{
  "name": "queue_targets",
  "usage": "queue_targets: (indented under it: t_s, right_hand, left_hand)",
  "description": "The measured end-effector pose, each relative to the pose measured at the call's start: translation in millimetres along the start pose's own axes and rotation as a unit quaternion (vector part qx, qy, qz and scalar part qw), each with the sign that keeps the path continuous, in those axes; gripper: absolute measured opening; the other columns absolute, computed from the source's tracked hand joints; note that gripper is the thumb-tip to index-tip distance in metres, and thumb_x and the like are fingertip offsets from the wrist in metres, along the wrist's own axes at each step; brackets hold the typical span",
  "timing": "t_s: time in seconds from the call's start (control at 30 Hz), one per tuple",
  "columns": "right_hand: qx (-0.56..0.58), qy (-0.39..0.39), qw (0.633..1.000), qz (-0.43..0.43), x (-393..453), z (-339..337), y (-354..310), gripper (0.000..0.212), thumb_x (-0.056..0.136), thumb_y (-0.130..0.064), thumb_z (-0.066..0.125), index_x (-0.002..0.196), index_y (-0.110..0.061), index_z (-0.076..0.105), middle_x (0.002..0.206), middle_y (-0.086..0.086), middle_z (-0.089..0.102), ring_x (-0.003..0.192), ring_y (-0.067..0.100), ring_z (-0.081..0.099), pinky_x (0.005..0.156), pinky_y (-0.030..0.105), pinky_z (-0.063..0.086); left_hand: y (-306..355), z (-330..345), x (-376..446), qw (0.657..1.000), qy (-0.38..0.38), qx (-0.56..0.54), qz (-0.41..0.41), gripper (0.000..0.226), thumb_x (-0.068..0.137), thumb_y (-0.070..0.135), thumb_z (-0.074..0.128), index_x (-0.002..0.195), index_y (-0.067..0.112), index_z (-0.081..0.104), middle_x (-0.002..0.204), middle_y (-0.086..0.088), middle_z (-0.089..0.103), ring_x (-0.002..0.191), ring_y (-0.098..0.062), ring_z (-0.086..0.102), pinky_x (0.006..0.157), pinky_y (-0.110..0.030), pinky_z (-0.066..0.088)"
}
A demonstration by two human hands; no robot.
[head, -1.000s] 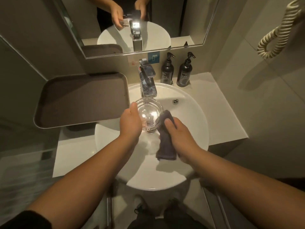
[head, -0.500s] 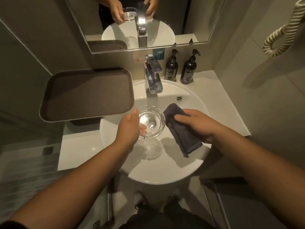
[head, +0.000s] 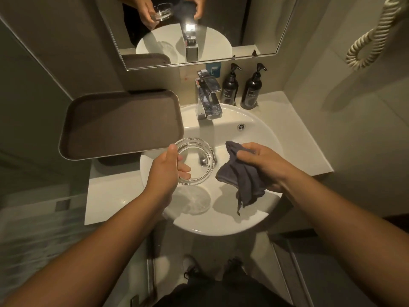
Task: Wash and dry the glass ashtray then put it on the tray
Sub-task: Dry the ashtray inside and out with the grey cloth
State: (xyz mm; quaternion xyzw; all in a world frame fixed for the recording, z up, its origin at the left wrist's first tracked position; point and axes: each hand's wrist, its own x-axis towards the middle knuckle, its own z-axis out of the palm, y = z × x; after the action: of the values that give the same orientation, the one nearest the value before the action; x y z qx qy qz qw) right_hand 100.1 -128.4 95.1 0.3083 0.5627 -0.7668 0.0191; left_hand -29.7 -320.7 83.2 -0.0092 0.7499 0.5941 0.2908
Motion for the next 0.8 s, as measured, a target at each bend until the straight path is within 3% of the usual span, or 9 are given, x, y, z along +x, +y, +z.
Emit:
queue_targets:
  t_s: [0.13,0.23,0.37,0.47,0.53,0.6,0.63,0.7,0.8]
  right_hand:
    - [-0.033,0.006,0.999,-0.013,-11,8,11,0.048,0.070,-0.012,0.079,0.113,-0.011,0.056,0.103,0.012,0.068,0.089,0.024,0.070,0.080,0.036,0.055]
    - [-0.087,0.006,0.996,-0.013,-23,8,11,0.053,0.078,-0.007,0.077,0.124,-0.014,0.051,0.106,0.010,0.065,0.088,0.020,0.070,0.075,0.029,0.058]
    - [-0.202,-0.012,0.979,-0.036,-40,6,11,0.039,0.087,-0.003,0.065,0.122,-0.014,0.050,0.104,0.007,0.063,0.083,0.014,0.067,0.063,0.016,0.053]
    - [-0.240,-0.002,0.968,-0.068,-47,6,13,0.026,0.087,0.002,0.052,0.104,-0.015,0.060,0.094,0.006,0.064,0.080,0.017,0.063,0.063,0.020,0.051]
    - [-0.187,-0.003,0.981,-0.050,-50,2,18,0.028,0.086,0.002,0.046,0.098,-0.014,0.065,0.092,0.010,0.066,0.082,0.024,0.063,0.068,0.029,0.052]
    - [-0.028,-0.008,0.999,0.013,-54,0,25,0.024,0.089,-0.004,0.043,0.100,-0.010,0.064,0.093,0.015,0.065,0.080,0.029,0.063,0.072,0.035,0.053]
    - [0.059,-0.013,0.996,0.061,-59,-1,28,0.019,0.091,-0.012,0.049,0.100,-0.008,0.065,0.094,0.017,0.065,0.081,0.029,0.064,0.075,0.038,0.053]
    - [0.168,-0.005,0.979,0.120,-67,-2,36,0.030,0.089,-0.033,0.063,0.098,-0.004,0.068,0.095,0.019,0.070,0.084,0.031,0.066,0.084,0.045,0.052]
    - [0.161,-0.032,0.979,0.123,-80,-4,50,0.025,0.090,-0.026,0.064,0.099,-0.003,0.061,0.094,0.019,0.065,0.080,0.029,0.065,0.073,0.040,0.058]
  left_hand:
    - [-5,-6,-10,1.000,-0.003,0.000,-0.009,0.047,0.105,0.045,0.031,0.098,0.009,0.061,0.067,-0.006,0.063,0.049,-0.011,0.058,0.063,-0.028,0.050]
    - [-10,-9,-20,1.000,0.002,0.004,-0.009,0.048,0.105,0.045,0.031,0.099,0.009,0.062,0.068,-0.006,0.064,0.052,-0.013,0.059,0.064,-0.029,0.050]
    - [-19,-10,-38,1.000,0.009,0.002,-0.002,0.050,0.104,0.047,0.030,0.097,0.010,0.062,0.067,-0.005,0.066,0.054,-0.014,0.061,0.068,-0.031,0.050]
    - [-28,-9,-53,1.000,0.027,0.002,0.012,0.049,0.104,0.047,0.031,0.092,0.011,0.062,0.058,0.000,0.066,0.052,-0.013,0.061,0.074,-0.036,0.051]
    - [-34,-5,-64,0.999,0.047,-0.002,0.011,0.049,0.104,0.047,0.031,0.090,0.011,0.061,0.054,0.002,0.065,0.050,-0.012,0.061,0.073,-0.036,0.051]
    - [-41,0,-78,0.997,0.068,-0.021,0.006,0.048,0.104,0.047,0.032,0.089,0.011,0.061,0.052,0.003,0.065,0.047,-0.011,0.060,0.069,-0.034,0.050]
    - [-44,2,-85,0.996,0.077,-0.037,0.002,0.047,0.103,0.046,0.033,0.088,0.011,0.060,0.052,0.002,0.065,0.046,-0.012,0.059,0.067,-0.033,0.050]
    - [-51,8,-99,0.994,0.089,-0.070,-0.010,0.046,0.103,0.045,0.035,0.086,0.010,0.060,0.050,0.002,0.065,0.044,-0.011,0.059,0.063,-0.031,0.049]
    - [-56,13,-117,0.991,0.101,-0.089,-0.029,0.046,0.103,0.044,0.036,0.087,0.008,0.059,0.048,0.001,0.064,0.041,-0.010,0.058,0.059,-0.029,0.047]
